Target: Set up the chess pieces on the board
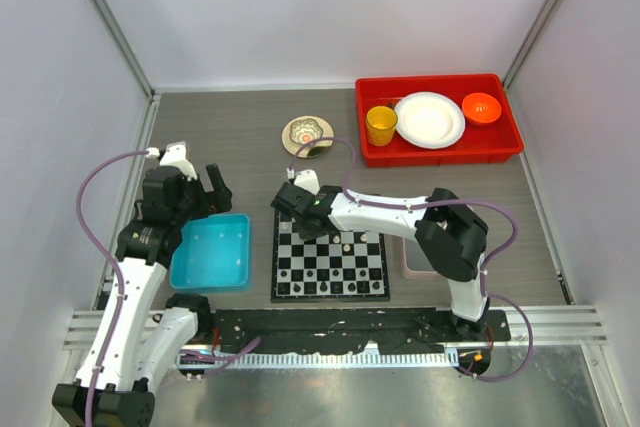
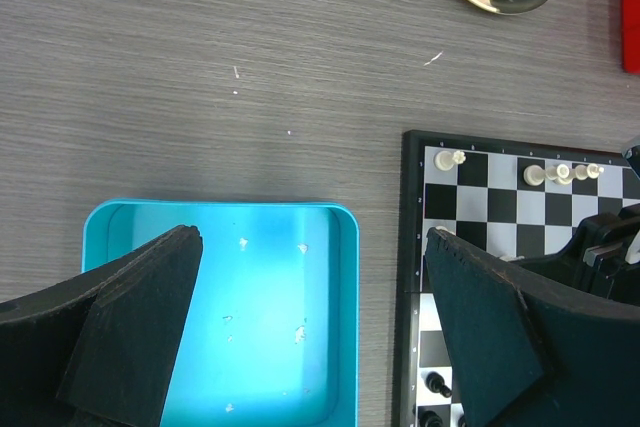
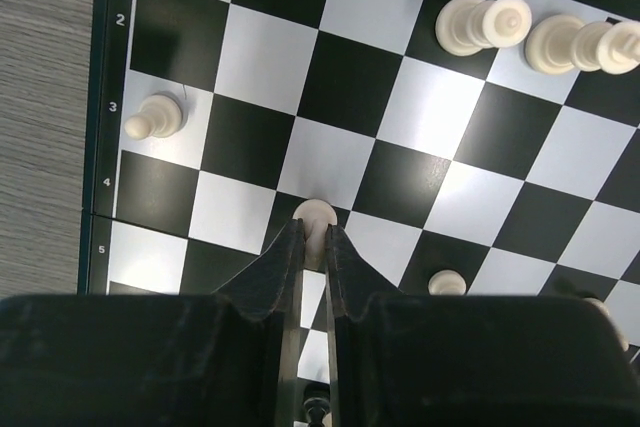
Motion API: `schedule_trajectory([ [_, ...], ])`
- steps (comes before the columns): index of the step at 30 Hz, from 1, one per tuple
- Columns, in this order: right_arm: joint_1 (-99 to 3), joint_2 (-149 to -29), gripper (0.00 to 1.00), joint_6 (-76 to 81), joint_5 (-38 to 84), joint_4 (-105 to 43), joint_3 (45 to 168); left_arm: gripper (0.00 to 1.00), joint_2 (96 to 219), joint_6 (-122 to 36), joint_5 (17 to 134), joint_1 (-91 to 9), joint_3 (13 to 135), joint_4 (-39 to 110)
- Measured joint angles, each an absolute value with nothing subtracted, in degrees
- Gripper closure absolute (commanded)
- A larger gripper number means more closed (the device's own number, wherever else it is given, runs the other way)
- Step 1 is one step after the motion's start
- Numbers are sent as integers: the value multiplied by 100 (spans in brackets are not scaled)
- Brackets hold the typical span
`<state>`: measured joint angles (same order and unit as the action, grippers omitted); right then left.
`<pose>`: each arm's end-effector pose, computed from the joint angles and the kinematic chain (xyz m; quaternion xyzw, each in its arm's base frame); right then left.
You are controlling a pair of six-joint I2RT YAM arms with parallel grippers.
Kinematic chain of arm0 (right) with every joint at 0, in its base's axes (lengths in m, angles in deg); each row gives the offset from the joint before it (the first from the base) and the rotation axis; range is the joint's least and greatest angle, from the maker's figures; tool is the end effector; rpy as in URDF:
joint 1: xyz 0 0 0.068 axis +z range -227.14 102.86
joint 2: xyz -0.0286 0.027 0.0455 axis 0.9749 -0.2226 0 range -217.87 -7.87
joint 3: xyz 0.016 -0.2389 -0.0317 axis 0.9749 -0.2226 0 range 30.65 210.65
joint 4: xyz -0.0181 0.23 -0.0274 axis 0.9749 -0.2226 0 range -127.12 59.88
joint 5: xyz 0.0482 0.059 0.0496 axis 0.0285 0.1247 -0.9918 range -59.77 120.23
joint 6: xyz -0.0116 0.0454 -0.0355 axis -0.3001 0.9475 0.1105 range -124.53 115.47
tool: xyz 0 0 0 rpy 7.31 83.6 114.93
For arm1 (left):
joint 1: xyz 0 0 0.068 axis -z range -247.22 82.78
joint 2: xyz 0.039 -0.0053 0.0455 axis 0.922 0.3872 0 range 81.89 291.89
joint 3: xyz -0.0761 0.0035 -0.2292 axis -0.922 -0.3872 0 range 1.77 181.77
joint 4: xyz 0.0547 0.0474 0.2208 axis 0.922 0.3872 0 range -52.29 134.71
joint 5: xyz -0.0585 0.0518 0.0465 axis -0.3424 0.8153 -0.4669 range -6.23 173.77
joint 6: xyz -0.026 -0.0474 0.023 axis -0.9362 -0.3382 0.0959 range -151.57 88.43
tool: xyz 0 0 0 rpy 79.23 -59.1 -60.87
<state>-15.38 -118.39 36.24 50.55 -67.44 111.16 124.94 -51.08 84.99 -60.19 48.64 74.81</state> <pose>0.1833 0.3102 0.1703 -0.1417 0.9553 0.0428 0.2560 0.1564 -0.0184 0.2818 -0.1006 0.8742 -0.0999 0.4645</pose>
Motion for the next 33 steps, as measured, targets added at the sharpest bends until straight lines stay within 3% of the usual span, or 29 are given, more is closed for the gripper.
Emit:
schedule_trajectory([
  [5,-1538,-11846,99,3432,5118,-6770,11315,0,12494,-5108,8499,-6019,4864,7479],
  [33,-2159,-13017,99,2566,5166,-6703,12805,0,12489,-5106,8499,-6019,4851,7470],
])
